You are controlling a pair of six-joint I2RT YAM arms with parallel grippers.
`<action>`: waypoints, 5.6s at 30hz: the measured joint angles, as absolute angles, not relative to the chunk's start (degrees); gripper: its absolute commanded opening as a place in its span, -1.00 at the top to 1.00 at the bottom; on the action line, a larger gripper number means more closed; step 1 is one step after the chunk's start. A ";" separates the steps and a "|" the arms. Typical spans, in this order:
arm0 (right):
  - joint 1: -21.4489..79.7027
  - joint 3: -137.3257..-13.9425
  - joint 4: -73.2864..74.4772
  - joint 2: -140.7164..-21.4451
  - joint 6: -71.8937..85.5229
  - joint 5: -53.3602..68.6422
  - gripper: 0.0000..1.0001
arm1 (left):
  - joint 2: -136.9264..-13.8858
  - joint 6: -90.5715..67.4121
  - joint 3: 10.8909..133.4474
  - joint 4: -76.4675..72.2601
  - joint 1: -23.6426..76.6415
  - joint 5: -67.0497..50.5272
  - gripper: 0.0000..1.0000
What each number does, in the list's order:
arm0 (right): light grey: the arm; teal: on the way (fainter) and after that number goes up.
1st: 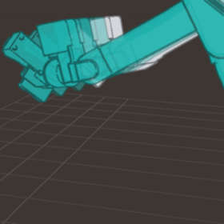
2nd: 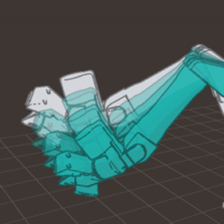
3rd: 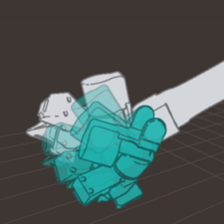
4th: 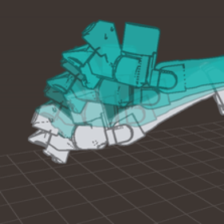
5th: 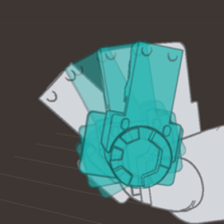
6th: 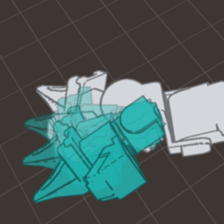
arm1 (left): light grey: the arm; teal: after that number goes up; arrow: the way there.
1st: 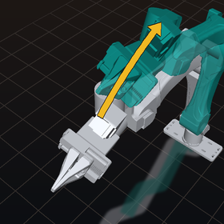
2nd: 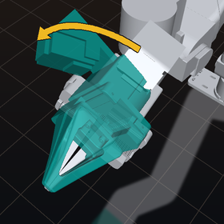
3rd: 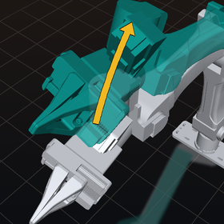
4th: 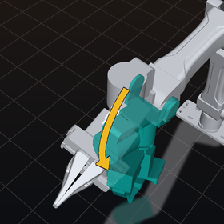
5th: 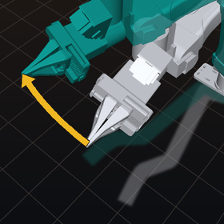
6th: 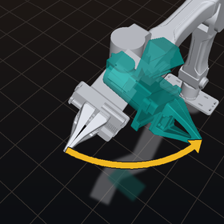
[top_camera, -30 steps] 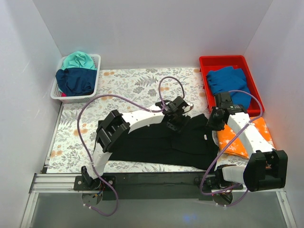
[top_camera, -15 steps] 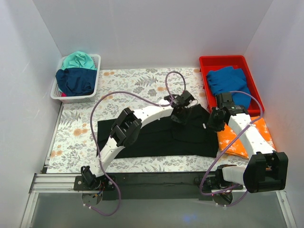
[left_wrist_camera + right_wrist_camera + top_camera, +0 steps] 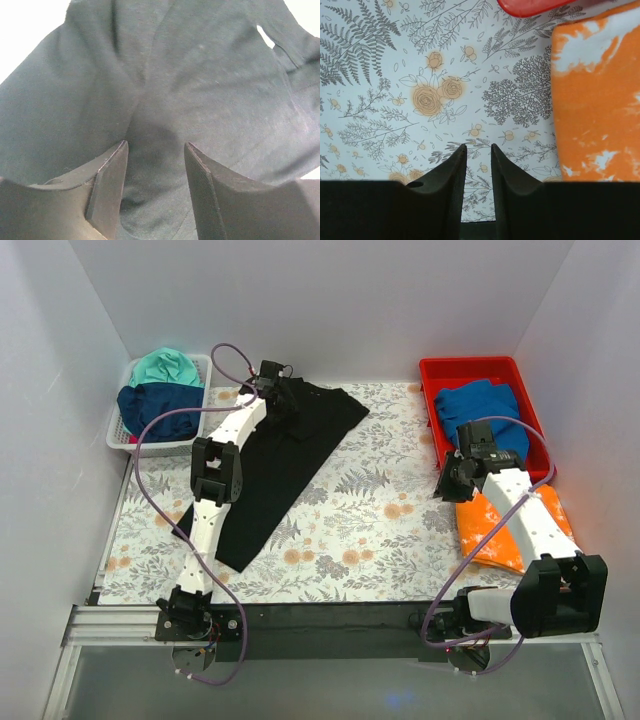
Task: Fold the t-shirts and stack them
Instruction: Fold the tshirt
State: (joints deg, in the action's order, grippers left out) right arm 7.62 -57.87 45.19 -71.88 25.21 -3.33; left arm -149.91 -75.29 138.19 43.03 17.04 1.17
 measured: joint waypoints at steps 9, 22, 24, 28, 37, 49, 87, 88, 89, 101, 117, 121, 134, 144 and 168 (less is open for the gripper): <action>11.62 -59.88 44.34 -76.05 21.34 -1.96 0.33 | -145.67 -67.83 130.69 24.23 20.16 -3.51 -0.16; 48.77 -86.50 38.57 -106.54 12.12 0.40 0.32 | -113.43 -63.42 126.32 22.33 14.81 6.02 -0.20; 52.90 -91.02 37.91 -112.36 10.44 1.54 0.32 | -110.02 -63.92 124.22 24.45 13.39 7.73 -0.16; 58.87 -101.38 39.55 -121.89 7.29 4.14 0.32 | -103.77 -66.46 113.25 30.20 13.13 10.44 -0.17; 64.53 -115.11 36.53 -131.70 2.09 5.58 0.32 | -89.62 -71.90 89.41 42.57 12.53 14.33 -0.18; 63.81 -104.64 23.22 -131.96 1.58 9.34 0.38 | -82.54 -72.71 88.82 44.14 8.23 14.85 -0.18; 51.27 -68.45 34.61 -91.66 23.90 -15.31 0.29 | -102.13 -73.49 80.31 41.30 28.51 -4.82 -0.16; 50.11 -68.47 34.11 -93.25 23.79 -15.35 0.29 | -102.72 -74.04 79.13 41.54 28.38 -4.25 -0.16; 49.17 -68.49 33.39 -94.87 23.59 -15.38 0.30 | -103.39 -74.50 78.08 41.63 28.23 -3.68 -0.16; 42.83 -71.55 27.77 -107.85 17.76 -12.45 0.31 | -116.05 -78.46 84.73 45.56 26.72 2.63 -0.16; 32.38 -95.68 29.93 -123.68 13.06 -9.72 0.31 | -138.63 -78.87 122.58 56.05 19.59 2.61 -0.16; 29.65 -100.77 31.79 -123.72 11.51 -9.39 0.30 | -138.87 -76.90 124.01 55.20 17.91 1.17 -0.18; 31.22 -81.73 33.08 -91.92 13.78 0.58 0.24 | -98.24 -72.31 90.30 50.61 15.75 -5.56 -0.17; 43.44 -56.75 33.10 -80.27 21.82 1.67 0.12 | -76.99 -75.88 58.89 50.43 21.71 -8.86 -0.15; 49.80 -47.16 22.20 -80.36 28.38 4.80 -0.12 | -73.78 -93.08 38.65 47.31 23.86 -7.70 0.16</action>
State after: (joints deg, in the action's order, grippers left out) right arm 49.80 -47.16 22.20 -80.36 28.38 4.80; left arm -73.78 -93.08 38.65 47.31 23.86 -7.70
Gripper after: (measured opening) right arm 0.559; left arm 0.439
